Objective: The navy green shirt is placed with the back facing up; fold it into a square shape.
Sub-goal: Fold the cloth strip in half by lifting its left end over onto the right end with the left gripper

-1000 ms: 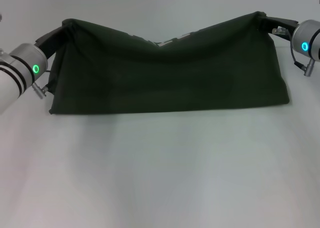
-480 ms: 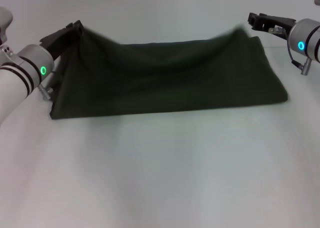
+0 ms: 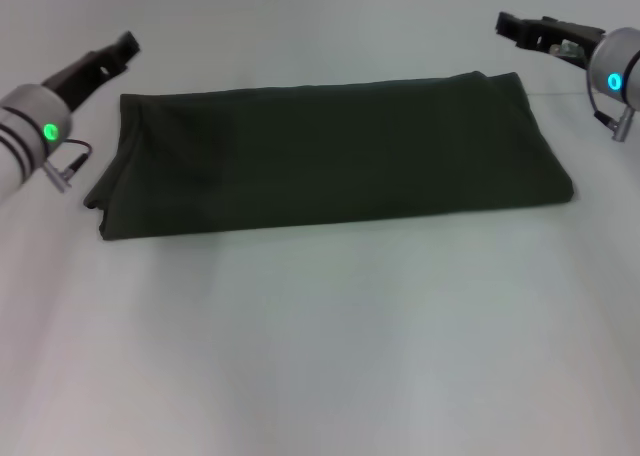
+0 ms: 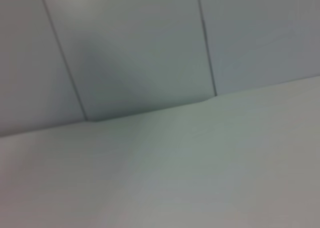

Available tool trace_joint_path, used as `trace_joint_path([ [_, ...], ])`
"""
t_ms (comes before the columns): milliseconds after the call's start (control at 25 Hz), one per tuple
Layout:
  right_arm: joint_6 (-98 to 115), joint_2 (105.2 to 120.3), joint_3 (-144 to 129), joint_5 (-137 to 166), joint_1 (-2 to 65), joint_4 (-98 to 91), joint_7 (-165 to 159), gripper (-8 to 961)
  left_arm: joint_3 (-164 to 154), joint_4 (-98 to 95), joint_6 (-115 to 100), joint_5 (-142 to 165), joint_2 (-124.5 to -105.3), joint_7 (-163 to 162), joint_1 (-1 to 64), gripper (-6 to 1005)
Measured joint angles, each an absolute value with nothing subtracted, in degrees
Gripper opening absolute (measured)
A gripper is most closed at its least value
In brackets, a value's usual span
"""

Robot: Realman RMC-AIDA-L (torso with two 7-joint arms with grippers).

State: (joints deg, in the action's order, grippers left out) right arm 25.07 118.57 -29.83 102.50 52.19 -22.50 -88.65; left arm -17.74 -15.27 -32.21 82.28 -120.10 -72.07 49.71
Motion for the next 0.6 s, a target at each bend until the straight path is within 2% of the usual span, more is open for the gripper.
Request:
trace_joint_path([
  [40,25.2,118.53,-29.8,101.5,51.8,-22.7,-88.6,490,-18.3,-15.2,-32.9,82.4,-119.74,-73.4,49.2,466],
  [120,26.2,118.34,-29.8,99.3,50.6,-23.3,-88.6,668,-19.2,-15.9,-35.8,82.5,-119.55,-74.4,47.5,539],
  [280,33.5,117.74,-30.2,95.1,46.2,-25.6,-88.4,666,-23.7,-20.2,-44.8,82.8,-120.31,-74.4,42.6,709],
  [600,53.3,114.97,-30.4,94.4,38.0,-28.0,-87.8,681,-28.3,-26.4,-53.4,83.8,-121.39,-78.0,35.2,762],
])
